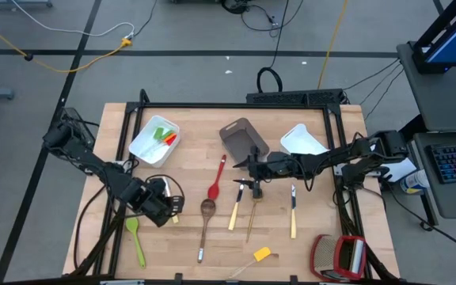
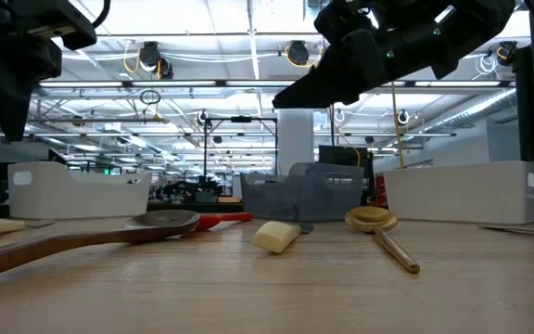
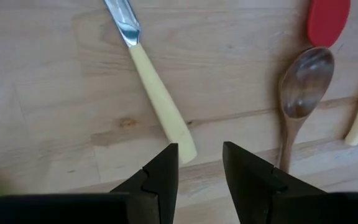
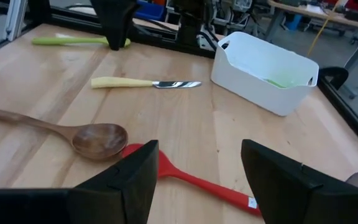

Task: Pick & Place Kitchen Items
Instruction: Put the left yellow table knife into black bin

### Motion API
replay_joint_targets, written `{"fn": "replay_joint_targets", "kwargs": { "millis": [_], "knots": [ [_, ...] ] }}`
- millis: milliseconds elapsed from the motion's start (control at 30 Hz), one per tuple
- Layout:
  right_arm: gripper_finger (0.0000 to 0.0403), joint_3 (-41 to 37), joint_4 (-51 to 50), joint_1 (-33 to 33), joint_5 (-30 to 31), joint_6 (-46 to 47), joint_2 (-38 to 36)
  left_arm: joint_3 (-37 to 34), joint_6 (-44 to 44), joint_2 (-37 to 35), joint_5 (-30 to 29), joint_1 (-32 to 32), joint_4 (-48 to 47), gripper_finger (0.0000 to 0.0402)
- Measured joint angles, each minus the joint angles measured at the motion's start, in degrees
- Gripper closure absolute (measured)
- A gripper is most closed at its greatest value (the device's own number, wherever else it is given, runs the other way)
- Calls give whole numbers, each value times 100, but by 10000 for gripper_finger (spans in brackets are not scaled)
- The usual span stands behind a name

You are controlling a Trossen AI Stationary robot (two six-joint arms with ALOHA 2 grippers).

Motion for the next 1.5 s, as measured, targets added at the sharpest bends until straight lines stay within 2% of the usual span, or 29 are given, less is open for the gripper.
{"fn": "replay_joint_targets", "kwargs": {
  "millis": [300,533,967,1300,1500],
  "knots": [
    [179,4,324,0,-2,-187,0,-2,-152,543,294,-20,52,273],
    [179,4,381,0,-2,-134,0,-2,-197,597,385,63,316,273],
    [179,4,333,0,-4,-125,0,-219,-740,605,245,154,239,273],
    [179,4,335,0,-4,-123,0,-520,-802,636,-22,351,303,273],
    [179,4,336,0,-4,-123,0,-520,-759,772,126,472,400,273]
  ]
}}
